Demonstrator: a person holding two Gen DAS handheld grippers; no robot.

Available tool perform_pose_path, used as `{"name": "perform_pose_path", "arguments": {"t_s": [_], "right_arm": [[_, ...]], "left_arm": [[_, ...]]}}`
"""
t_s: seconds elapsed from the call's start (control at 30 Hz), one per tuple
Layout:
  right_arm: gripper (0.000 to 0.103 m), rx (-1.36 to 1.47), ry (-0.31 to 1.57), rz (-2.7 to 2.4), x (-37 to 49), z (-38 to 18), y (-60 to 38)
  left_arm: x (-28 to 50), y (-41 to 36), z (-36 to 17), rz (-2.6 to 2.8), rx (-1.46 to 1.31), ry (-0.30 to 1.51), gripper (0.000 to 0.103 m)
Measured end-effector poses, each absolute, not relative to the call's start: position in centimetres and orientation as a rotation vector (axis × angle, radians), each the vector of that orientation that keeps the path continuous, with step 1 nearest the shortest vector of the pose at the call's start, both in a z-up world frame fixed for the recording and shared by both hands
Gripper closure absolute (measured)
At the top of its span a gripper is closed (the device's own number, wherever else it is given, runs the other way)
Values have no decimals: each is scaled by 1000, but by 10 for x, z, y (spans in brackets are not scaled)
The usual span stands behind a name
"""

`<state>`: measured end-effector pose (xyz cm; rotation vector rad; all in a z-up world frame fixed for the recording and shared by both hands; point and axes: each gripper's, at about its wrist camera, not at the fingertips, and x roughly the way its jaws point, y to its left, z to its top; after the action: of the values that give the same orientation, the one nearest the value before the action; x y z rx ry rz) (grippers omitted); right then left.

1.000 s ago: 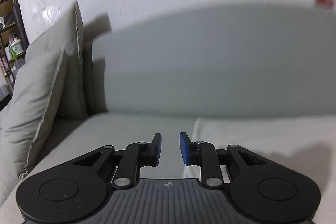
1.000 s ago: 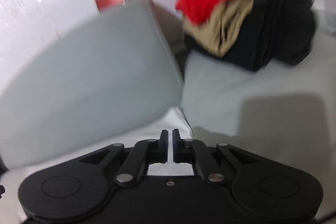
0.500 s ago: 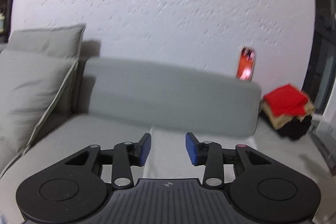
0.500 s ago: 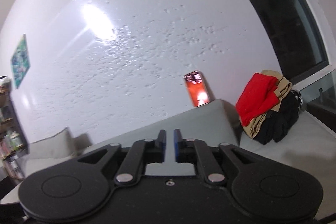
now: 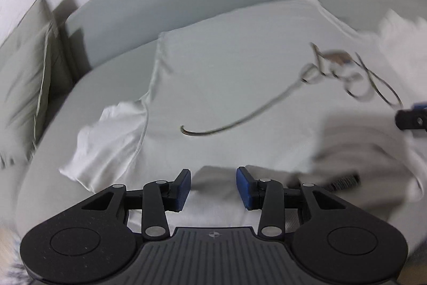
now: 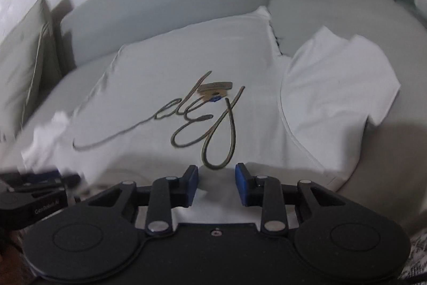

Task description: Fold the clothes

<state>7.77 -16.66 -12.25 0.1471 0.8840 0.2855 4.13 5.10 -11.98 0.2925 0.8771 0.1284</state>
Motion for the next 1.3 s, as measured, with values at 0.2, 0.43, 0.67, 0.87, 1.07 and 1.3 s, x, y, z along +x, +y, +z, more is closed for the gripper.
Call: {"name": "perform_pose_path", "arguments": {"t_s": [0.2, 0.43, 0.67, 0.87, 1.07, 1.3], "right_arm": [[72, 123, 936, 338, 42, -121, -186], [79, 264, 701, 366, 23, -110, -208], [89, 257, 840, 342, 51, -132, -185], [74, 337, 848, 349, 42, -128, -216], [44, 571, 576, 177, 31, -98, -301], [54, 910, 667, 93, 43, -128, -360]], "left_arm": [[-5, 70, -111, 49, 151, 867, 65], [10, 59, -93, 46, 75, 748, 61], [40, 23, -114, -35, 146, 817, 60], [14, 32, -109, -89, 139, 782, 60], [31, 41, -109, -115, -3, 752, 59], [40, 15, -117, -196, 37, 772, 58]]}}
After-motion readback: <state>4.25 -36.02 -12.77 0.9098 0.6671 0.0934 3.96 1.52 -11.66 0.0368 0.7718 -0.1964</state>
